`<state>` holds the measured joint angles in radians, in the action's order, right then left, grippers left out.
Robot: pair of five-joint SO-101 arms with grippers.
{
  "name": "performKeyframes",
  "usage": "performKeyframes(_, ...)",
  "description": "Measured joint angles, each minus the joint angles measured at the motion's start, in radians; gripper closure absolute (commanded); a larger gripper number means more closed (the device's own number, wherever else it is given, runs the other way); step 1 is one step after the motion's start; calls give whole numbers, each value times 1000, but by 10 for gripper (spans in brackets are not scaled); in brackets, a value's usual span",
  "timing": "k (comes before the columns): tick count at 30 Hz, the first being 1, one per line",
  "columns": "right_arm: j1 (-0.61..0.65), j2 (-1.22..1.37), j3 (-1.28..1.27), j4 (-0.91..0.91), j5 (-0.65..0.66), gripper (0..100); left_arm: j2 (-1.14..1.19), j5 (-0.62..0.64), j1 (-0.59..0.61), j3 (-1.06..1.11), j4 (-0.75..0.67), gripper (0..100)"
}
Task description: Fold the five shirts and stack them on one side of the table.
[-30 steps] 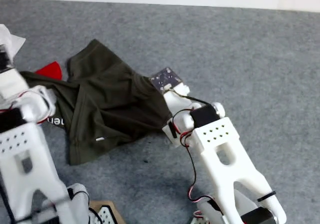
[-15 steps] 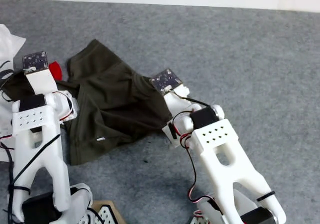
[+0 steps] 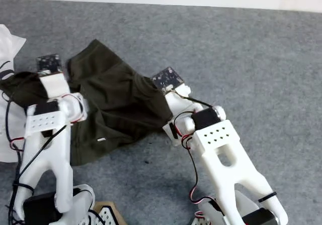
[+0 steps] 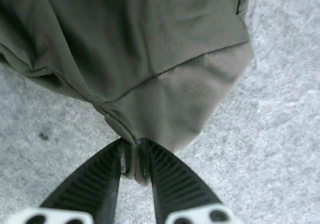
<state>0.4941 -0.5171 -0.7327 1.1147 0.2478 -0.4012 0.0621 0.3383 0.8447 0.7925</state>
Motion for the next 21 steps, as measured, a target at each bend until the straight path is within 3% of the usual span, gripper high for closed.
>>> performKeyframes(21,0,-5,-35,-35,0,993,0,0,-20,92,-204,841)
